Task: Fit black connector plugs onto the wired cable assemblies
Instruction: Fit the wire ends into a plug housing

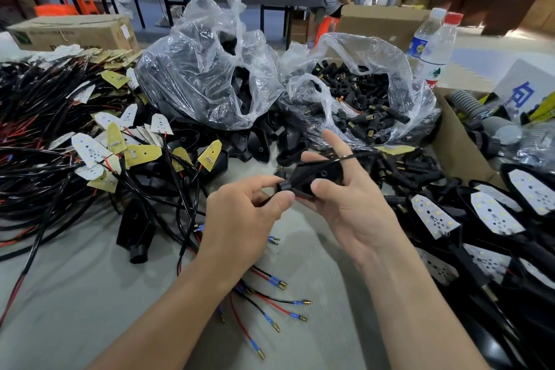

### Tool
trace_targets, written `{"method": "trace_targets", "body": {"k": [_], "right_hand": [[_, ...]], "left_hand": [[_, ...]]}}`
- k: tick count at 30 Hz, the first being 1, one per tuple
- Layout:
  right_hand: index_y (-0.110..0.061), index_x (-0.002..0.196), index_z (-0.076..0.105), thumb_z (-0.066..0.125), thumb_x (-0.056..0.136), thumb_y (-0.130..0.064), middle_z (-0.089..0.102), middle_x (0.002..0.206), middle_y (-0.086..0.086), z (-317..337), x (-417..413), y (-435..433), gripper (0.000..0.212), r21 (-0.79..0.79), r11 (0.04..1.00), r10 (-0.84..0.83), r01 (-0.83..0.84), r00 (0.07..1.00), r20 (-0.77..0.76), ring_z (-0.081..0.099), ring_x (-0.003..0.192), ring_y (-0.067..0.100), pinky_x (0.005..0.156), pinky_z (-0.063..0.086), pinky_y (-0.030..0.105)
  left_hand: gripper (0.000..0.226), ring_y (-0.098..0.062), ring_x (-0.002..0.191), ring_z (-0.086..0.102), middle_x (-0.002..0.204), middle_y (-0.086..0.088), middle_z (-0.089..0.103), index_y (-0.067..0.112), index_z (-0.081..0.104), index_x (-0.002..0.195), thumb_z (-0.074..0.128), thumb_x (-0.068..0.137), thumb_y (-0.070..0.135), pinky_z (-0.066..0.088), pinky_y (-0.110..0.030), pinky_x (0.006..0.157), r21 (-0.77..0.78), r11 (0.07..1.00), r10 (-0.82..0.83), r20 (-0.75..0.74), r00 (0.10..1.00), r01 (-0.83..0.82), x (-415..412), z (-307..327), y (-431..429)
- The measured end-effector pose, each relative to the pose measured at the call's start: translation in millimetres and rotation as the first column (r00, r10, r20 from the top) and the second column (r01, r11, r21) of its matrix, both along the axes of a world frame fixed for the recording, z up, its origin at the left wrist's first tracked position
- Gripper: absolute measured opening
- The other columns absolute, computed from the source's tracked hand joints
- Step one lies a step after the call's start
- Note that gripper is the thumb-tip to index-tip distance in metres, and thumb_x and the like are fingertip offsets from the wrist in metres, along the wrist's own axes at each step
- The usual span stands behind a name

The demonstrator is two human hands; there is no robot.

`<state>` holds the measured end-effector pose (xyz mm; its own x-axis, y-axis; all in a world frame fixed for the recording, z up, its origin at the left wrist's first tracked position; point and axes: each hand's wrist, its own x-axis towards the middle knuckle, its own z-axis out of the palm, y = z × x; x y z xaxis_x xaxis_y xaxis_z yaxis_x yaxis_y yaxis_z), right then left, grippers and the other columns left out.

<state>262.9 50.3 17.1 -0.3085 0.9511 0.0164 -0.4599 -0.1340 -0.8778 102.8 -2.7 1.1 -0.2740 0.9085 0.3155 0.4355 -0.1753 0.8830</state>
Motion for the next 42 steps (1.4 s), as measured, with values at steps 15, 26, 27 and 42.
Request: {"method": "trace_targets", "body": {"k": [15,26,27,42], "right_hand": [[-0.007,0.093,0.069,0.072,0.074,-0.005,0.072,0.097,0.015,1,4,5,0.019,-0.351,0.936,-0.122,-0.001,0.937,-0.329,0.071,0.094,0.030,0.073,0.062,0.039],[0.003,0.113,0.059,0.050,0.105,-0.015,0.068,0.097,0.020,4,17,21,0.022,-0.424,0.896,-0.335,0.131,0.826,-0.453,0.070,0.094,0.034,0.069,0.063,0.046],[0.005,0.120,0.058,0.048,0.106,-0.015,0.066,0.101,0.022,5,17,21,0.026,-0.418,0.901,-0.322,0.116,0.824,-0.466,0.069,0.092,0.034,0.065,0.063,0.040],[0.006,0.125,0.062,0.051,0.104,-0.010,0.066,0.079,0.013,0,-9,-6,0.029,-0.242,0.964,0.145,-0.112,0.981,0.125,0.056,0.055,0.025,0.038,0.032,0.020]], "left_hand": [[0.023,-0.009,0.050,0.057,0.052,0.015,0.062,0.026,0.075,0.070,0.072,0.093,0.029,0.047,-0.022,0.052,0.059,0.983,0.179,-0.162,0.970,-0.171,1,13,-6],[0.018,-0.009,0.040,0.042,0.050,-0.001,0.058,0.014,0.076,0.073,0.076,0.089,0.023,0.035,-0.017,0.045,-0.318,0.777,-0.429,0.364,0.827,0.543,1,25,-9],[0.018,-0.009,0.045,0.050,0.058,-0.005,0.065,0.015,0.077,0.075,0.073,0.090,0.025,0.036,-0.016,0.043,-0.327,0.692,-0.517,0.398,0.758,0.644,0,26,-10],[0.014,-0.007,0.063,0.062,0.072,0.004,0.070,0.031,0.082,0.095,0.080,0.086,0.020,0.052,-0.018,0.061,-0.132,0.988,-0.004,0.489,0.872,0.078,-10,8,12]]}}
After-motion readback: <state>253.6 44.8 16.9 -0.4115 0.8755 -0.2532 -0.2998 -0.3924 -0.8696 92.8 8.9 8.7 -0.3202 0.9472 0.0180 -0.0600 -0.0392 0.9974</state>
